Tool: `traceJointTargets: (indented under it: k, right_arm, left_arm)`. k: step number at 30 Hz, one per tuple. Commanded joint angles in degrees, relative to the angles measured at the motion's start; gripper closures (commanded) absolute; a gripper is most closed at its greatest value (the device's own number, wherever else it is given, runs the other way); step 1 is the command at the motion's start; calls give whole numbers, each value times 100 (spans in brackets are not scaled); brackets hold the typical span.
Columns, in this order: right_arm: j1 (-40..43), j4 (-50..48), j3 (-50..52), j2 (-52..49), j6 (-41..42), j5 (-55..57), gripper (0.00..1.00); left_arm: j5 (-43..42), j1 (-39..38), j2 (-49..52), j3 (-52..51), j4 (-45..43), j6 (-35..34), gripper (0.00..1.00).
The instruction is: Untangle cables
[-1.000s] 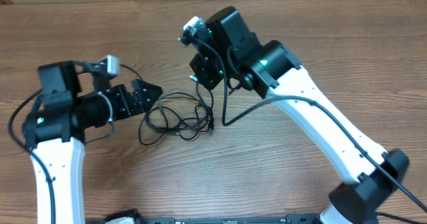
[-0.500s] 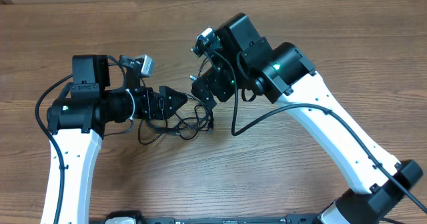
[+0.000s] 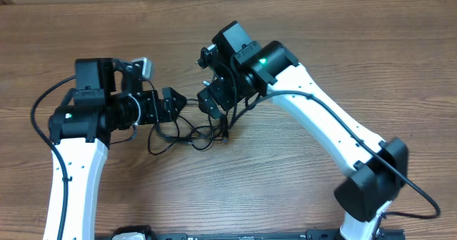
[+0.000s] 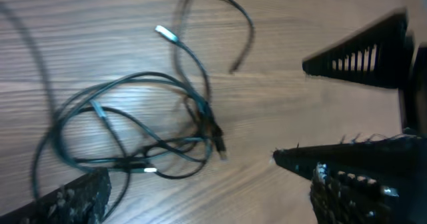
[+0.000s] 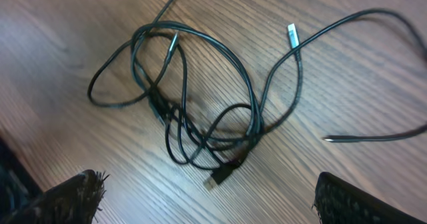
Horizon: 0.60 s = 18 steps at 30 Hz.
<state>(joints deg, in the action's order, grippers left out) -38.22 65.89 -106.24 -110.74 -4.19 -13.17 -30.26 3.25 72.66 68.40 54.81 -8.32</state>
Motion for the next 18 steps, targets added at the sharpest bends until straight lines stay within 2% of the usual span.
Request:
traceJointTargets:
  k: [1,5,9,12,15,18]
  right_arm:
    - [48,-140,-59,-330,579,-105,0]
    - [48,-354,-59,-697,763,-105,0]
    - [48,-378,-59,-979,721,-101,0]
    - [48,-367,-59,-1163,715,52,13]
    - [48,-323,-59,-1331,721,105,18]
    - [37,-164,-59,-1521,721,-7,19]
  left_arm:
    - [376,413,31,85,-28,-483,5]
    - [-9,1224,31,85,22,-575,4]
    - [-835,1954,31,85,210,-179,4]
    - [-1121,2282,31,85,393,-31,4]
    - [-1132,2352,31,85,509,81,5]
    - [-1134,2345,31,85,542,105,5]
